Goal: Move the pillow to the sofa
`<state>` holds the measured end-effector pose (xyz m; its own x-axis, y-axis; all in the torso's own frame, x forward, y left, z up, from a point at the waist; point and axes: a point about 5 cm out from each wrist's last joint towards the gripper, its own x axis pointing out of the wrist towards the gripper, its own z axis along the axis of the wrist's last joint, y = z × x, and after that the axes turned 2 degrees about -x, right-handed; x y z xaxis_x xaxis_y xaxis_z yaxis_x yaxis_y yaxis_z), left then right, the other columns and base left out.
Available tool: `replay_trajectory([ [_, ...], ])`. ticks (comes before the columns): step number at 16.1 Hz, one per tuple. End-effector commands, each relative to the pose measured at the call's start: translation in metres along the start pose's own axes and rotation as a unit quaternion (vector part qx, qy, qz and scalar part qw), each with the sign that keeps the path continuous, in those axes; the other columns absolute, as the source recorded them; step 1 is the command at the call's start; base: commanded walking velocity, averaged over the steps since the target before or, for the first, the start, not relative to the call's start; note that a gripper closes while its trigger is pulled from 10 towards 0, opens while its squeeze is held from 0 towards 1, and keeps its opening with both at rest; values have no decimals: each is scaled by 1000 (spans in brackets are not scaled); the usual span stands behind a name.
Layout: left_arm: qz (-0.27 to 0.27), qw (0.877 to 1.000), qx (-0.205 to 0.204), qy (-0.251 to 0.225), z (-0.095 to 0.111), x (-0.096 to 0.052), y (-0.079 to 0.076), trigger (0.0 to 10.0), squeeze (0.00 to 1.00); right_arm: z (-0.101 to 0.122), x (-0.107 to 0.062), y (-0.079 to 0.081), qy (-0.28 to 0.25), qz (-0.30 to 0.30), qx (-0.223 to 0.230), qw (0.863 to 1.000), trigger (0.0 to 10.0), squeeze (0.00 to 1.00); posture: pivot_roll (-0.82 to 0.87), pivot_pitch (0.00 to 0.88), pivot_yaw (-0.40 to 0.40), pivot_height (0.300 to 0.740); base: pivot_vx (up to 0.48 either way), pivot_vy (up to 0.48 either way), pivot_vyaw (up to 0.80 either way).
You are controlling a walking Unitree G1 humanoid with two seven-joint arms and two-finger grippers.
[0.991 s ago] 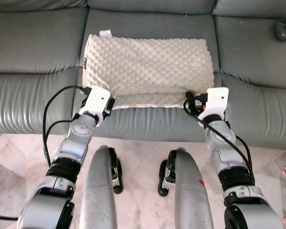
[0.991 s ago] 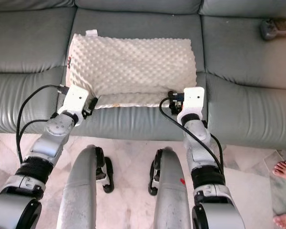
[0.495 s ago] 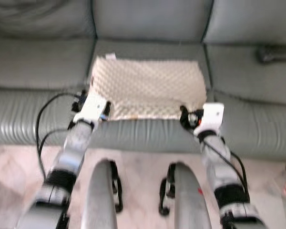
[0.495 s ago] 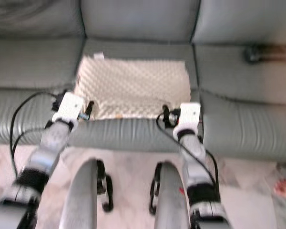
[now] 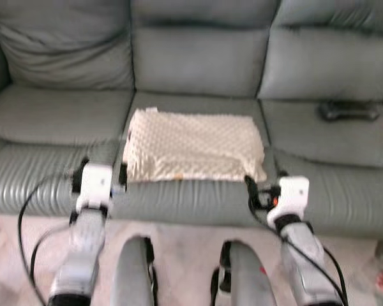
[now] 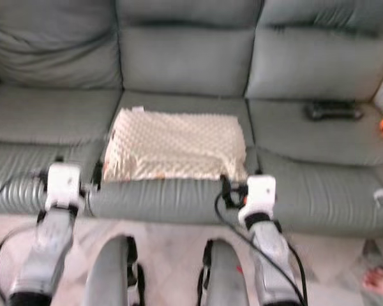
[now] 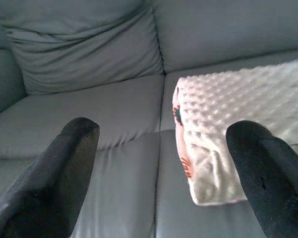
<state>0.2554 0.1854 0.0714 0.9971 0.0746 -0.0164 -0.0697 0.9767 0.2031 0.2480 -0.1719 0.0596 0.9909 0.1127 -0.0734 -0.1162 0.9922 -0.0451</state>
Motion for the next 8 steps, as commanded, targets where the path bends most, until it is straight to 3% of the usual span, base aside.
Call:
replay_trajectory([
  [1, 7, 1000, -7, -3, 4, -4, -2, 10000, 620, 8, 1, 6, -13, 22, 11, 1000, 10000, 0, 19, 65, -37, 641, 0, 0, 0],
  [2, -10, 1000, -22, 3, 3, -7, -8, 10000, 0, 14, 4, 11, -26, 35, 17, 999, 10000, 0, 21, 67, -45, 641, 0, 0, 0],
  [4, -28, 999, -38, -2, 8, -7, -18, 10000, 0, 28, 12, 13, -48, 48, 19, 998, 10000, 0, 22, 63, -62, 651, 0, 0, 0],
  [8, -21, 999, -47, 2, 10, 2, -16, 10000, 0, 40, 22, 6, -58, 47, 6, 997, 10000, 0, 3, 54, -58, 701, 0, 0, 0],
])
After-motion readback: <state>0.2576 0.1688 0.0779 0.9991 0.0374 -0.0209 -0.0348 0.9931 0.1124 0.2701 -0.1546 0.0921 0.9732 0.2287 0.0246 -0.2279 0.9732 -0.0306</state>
